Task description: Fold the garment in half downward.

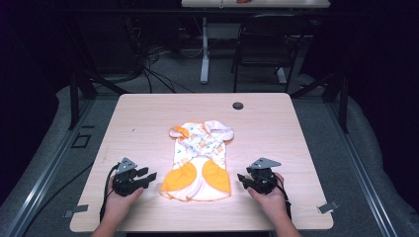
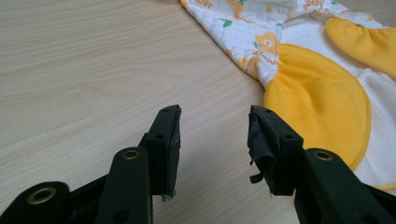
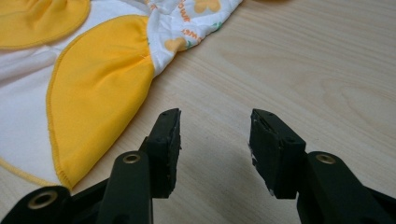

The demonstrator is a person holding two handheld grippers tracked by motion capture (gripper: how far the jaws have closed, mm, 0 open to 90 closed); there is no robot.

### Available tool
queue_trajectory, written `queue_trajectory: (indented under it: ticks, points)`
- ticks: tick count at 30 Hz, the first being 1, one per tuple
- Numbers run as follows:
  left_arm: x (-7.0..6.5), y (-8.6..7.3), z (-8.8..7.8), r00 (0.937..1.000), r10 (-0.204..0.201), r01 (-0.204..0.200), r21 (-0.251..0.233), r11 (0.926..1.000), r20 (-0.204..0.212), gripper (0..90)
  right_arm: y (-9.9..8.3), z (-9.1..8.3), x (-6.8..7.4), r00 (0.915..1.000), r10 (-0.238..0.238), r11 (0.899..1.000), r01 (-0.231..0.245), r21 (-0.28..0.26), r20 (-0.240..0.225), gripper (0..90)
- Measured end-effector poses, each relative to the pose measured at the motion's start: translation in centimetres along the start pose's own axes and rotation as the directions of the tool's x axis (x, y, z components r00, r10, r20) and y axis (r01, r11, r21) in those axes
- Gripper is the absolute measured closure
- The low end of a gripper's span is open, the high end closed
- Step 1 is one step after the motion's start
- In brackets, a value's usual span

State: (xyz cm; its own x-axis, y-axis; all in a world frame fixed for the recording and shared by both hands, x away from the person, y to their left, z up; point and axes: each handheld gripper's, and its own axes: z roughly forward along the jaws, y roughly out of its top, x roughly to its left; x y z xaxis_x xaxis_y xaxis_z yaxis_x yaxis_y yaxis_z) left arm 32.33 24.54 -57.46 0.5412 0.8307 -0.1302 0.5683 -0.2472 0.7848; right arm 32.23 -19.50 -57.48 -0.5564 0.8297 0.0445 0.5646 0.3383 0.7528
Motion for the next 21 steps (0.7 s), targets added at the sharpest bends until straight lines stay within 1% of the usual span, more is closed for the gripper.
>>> queue_trajectory:
  ticks: [3,4,5,8,9,10,13,14,15,16,17,19,20,21]
  points:
    - [-0.1,0.1,0.0,1.0,0.001,-0.001,-0.007,1.0,0.004,54.3,0.0,0.0,0.1,1.0,-0.001,1.0,0.001,-0.004,0.003,53.1]
    - [-0.1,0.2,0.0,1.0,0.008,-0.008,-0.007,0.9999,0.003,53.9,0.0,-0.1,0.1,0.9999,-0.012,1.0,0.012,0.001,0.005,53.2]
    - [-0.2,0.2,0.0,1.0,0.002,-0.002,-0.014,0.9999,0.003,53.9,0.0,-0.1,0.1,0.9999,-0.012,1.0,0.012,0.001,0.005,53.2]
    - [-0.5,0.2,0.1,0.9997,0.022,-0.022,-0.004,0.9997,-0.002,51.0,0.0,0.0,0.1,0.9999,-0.014,1.0,0.014,0.002,0.002,52.7]
    - [-0.5,0.2,0.1,0.9997,0.022,-0.022,-0.004,0.9997,-0.002,50.2,0.0,0.0,0.1,0.9999,-0.014,1.0,0.014,0.002,0.002,52.7]
    - [-0.5,0.2,0.2,0.9997,0.025,-0.025,-0.004,0.9997,-0.002,49.6,0.0,0.0,0.2,0.9995,-0.03,1.0,0.03,0.005,0.007,51.7]
    - [-0.7,0.4,0.2,0.9995,0.031,-0.031,-0.007,0.9995,0.004,48.9,0.2,0.0,0.5,0.9991,-0.039,0.999,0.039,0.009,0.013,50.5]
    - [-0.8,0.6,0.3,0.9992,0.039,-0.039,0.004,0.9992,0.005,48.3,0.5,0.0,0.8,0.9967,-0.08,0.996,0.079,0.032,0.013,50.0]
    - [-0.8,0.6,0.3,0.9992,0.039,-0.039,0.004,0.9992,0.005,48.3,0.5,0.0,0.8,0.9967,-0.08,0.996,0.079,0.032,0.013,50.0]
    - [-0.9,0.8,0.4,0.9993,0.038,-0.038,0.01,0.9992,0.006,48.3,0.7,0.0,1.1,0.9952,-0.097,0.995,0.096,0.042,0.013,50.1]
    - [-0.9,0.9,0.5,0.9995,0.032,-0.032,0.015,0.9994,0.009,50.2,1.0,0.0,1.4,0.991,-0.132,0.99,0.131,0.051,0.022,50.1]
    - [-1.0,1.4,0.6,0.9992,0.036,-0.036,0.015,0.9992,0.019,52.3,1.5,0.0,1.8,0.9889,-0.148,0.987,0.147,0.064,0.013,49.8]
    - [-0.9,2.0,0.8,0.9987,0.042,-0.042,0.019,0.9989,0.03,52.4,2.1,0.2,2.0,0.9864,-0.164,0.983,0.163,0.089,0.009,50.1]
    - [-0.9,2.0,0.8,0.9987,0.042,-0.042,0.019,0.9989,0.03,52.4,2.1,0.2,2.0,0.9864,-0.164,0.983,0.163,0.089,0.009,50.1]
